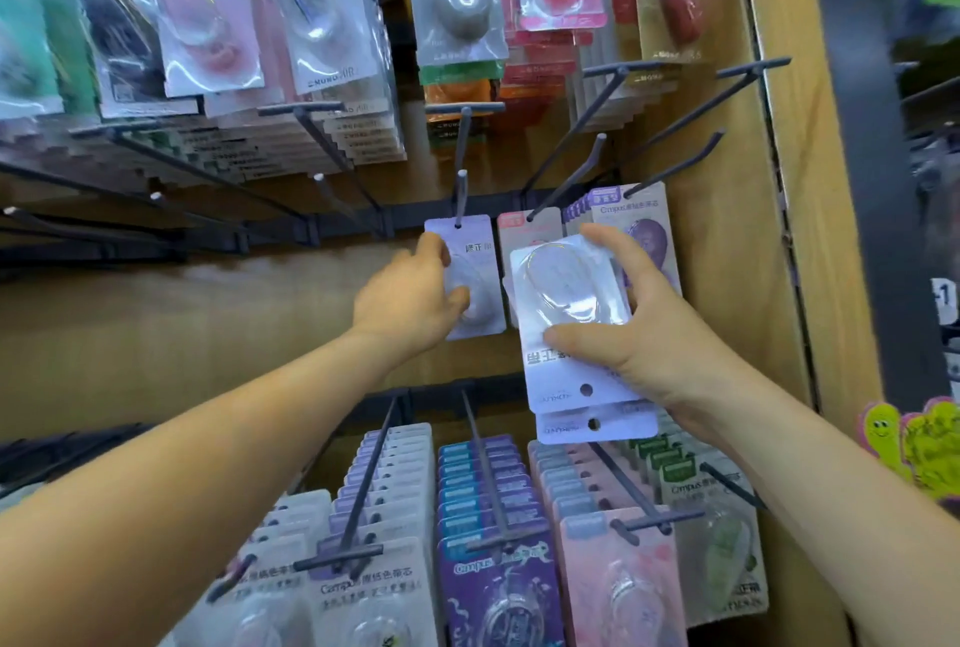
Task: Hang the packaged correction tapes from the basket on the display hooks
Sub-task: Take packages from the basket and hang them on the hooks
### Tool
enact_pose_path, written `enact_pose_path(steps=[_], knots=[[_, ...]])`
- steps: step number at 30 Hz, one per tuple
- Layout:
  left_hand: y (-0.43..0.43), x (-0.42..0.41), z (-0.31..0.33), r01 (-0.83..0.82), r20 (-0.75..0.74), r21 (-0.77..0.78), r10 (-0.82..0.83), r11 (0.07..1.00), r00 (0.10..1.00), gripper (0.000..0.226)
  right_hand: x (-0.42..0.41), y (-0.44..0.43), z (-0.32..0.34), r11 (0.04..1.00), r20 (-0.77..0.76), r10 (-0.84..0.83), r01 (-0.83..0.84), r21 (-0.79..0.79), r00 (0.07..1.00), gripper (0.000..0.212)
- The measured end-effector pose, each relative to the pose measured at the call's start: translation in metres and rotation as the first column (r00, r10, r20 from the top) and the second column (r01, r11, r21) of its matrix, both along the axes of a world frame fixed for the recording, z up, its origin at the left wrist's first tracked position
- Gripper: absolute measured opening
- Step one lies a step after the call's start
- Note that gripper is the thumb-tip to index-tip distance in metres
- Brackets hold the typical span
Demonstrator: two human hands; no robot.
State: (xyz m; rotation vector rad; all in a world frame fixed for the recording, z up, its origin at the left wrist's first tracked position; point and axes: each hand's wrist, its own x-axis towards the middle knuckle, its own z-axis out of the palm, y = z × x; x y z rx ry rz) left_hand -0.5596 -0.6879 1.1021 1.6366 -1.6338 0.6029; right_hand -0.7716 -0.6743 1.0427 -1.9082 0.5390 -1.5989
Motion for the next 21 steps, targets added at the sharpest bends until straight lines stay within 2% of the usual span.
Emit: enact_pose_path(steps=[1, 2, 3, 4, 8, 12, 13, 16, 18, 21], knots=[[0.015, -0.009, 0.000, 0.173, -0.146, -0.010, -0.173, 0.985, 0.974, 0.023, 0.001, 0.001, 0.001, 1.000, 0.000, -0.010, 0.010, -0.025, 1.000, 0.085], [0.029, -0.018, -0.001, 0.387, -0.356, -0.011, -0.366, 0.922, 0.860, 0.021, 0.001, 0.002, 0.002, 0.999, -0.006, -0.020, 0.020, -0.047, 1.000, 0.087], [0.043, -0.027, -0.002, 0.560, -0.528, 0.000, -0.476, 0.828, 0.703, 0.023, 0.003, 0.003, 0.002, 0.998, -0.009, -0.028, 0.027, -0.065, 1.000, 0.088], [0.054, -0.034, -0.005, 0.662, -0.621, 0.023, -0.508, 0.749, 0.597, 0.026, 0.004, 0.003, 0.003, 0.996, -0.011, -0.036, 0.035, -0.081, 0.999, 0.088], [0.060, -0.044, -0.018, 0.768, -0.777, 0.017, -0.475, 0.641, 0.414, 0.038, 0.008, 0.008, 0.003, 0.995, -0.029, -0.055, 0.053, -0.088, 0.998, 0.092], [0.059, -0.045, -0.026, 0.820, -0.812, -0.038, -0.496, 0.570, 0.307, 0.031, 0.008, 0.009, 0.002, 1.000, -0.030, 0.004, -0.004, -0.026, 1.000, 0.106], [0.060, -0.045, -0.028, 0.821, -0.811, -0.061, -0.508, 0.567, 0.291, 0.028, 0.007, 0.009, 0.003, 0.999, -0.036, 0.038, -0.038, 0.001, 0.999, 0.102], [0.060, -0.045, -0.029, 0.795, -0.807, -0.113, -0.522, 0.596, 0.277, 0.025, -0.001, 0.011, 0.006, 0.970, -0.063, 0.240, -0.237, 0.057, 0.969, 0.069], [0.061, -0.044, -0.028, 0.762, -0.813, -0.151, -0.518, 0.629, 0.266, 0.026, -0.005, 0.013, 0.008, 0.940, -0.020, 0.325, -0.321, 0.121, 0.945, 0.063], [0.065, -0.040, -0.025, 0.766, -0.835, -0.177, -0.506, 0.618, 0.215, 0.022, -0.007, 0.008, 0.006, 0.962, -0.031, 0.230, -0.222, 0.159, 0.973, 0.049]])
